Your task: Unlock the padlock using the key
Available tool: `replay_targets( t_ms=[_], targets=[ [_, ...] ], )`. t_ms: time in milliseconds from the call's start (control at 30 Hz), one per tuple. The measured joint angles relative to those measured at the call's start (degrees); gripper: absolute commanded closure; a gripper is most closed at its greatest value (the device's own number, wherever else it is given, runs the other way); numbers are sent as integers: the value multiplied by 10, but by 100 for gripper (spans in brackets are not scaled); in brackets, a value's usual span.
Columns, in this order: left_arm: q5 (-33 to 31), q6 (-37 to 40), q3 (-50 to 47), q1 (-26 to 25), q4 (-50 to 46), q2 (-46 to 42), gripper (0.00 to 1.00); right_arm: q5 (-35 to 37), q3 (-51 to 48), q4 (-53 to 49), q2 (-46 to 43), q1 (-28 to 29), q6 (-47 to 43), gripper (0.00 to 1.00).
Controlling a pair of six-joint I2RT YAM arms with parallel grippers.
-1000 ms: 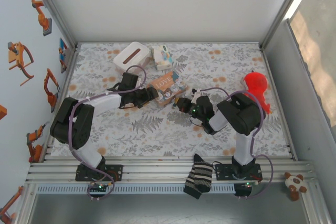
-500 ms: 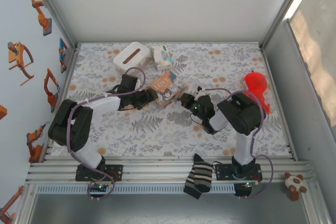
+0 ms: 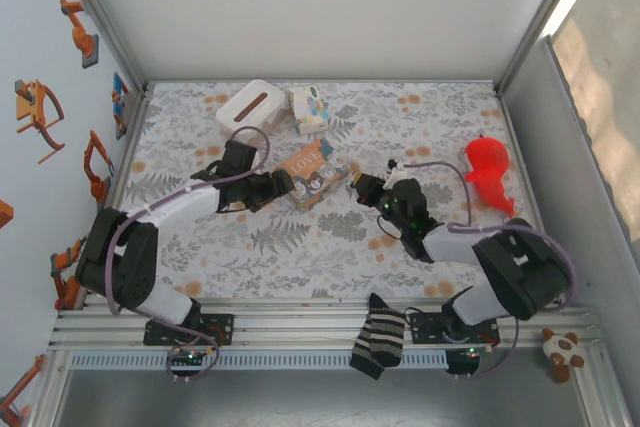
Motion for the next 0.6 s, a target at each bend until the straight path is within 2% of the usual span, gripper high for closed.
replay_targets(
  t_ms=[133,333,600],
  targets=[
    [-34,20,16,0,-30,-67,23,-11,31,-175,-112,0,-62,100],
    [-108,49,16,1,-72,-160,18,-36,131,-440,-213,0,-144,100],
    [-197,68,-11,8,-123,-254,14,-68,226,-700,-204,21,-183,100]
  ],
)
